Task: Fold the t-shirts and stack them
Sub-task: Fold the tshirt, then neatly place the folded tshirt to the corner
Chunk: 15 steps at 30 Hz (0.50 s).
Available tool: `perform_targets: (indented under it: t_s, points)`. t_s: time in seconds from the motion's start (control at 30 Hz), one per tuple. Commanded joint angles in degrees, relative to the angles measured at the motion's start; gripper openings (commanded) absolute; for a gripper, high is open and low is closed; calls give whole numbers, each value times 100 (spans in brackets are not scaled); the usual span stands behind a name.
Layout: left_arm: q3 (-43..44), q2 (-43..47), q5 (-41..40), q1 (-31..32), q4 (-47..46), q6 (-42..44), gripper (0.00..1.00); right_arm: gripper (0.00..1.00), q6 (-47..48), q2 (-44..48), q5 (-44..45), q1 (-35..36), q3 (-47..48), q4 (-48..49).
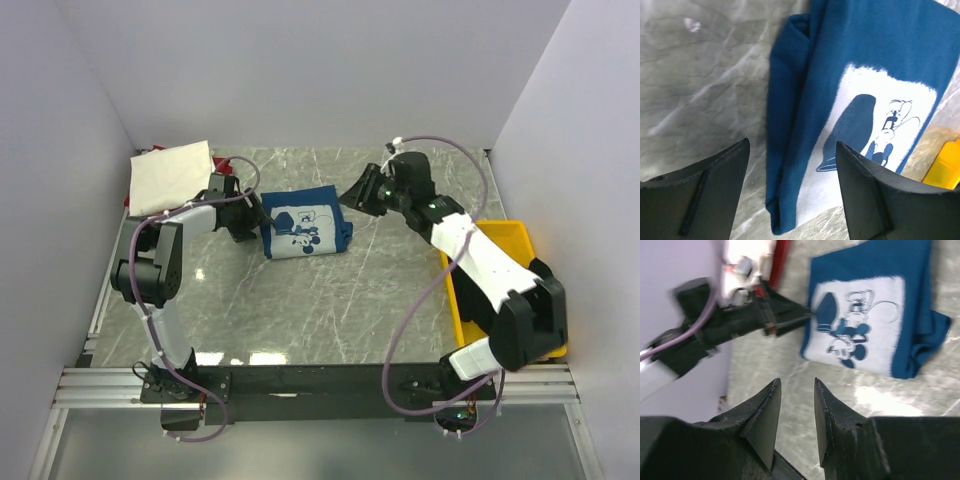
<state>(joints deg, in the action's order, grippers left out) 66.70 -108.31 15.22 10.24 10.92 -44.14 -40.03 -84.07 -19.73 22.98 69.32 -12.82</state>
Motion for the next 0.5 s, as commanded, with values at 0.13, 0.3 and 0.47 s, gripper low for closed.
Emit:
perform_targets:
  t_s: [0.13, 0.3, 0.47]
  points:
    - [45, -462, -151, 268, 24, 125, 72, 41, -180, 1656, 73, -66, -691, 623]
    - [282, -744, -449, 584, 226, 134, 64, 42, 13, 2237, 303, -66, -815, 421]
    - [502, -849, -1063, 716, 472, 256, 34, 41, 31, 2378, 127, -66, -1095, 490]
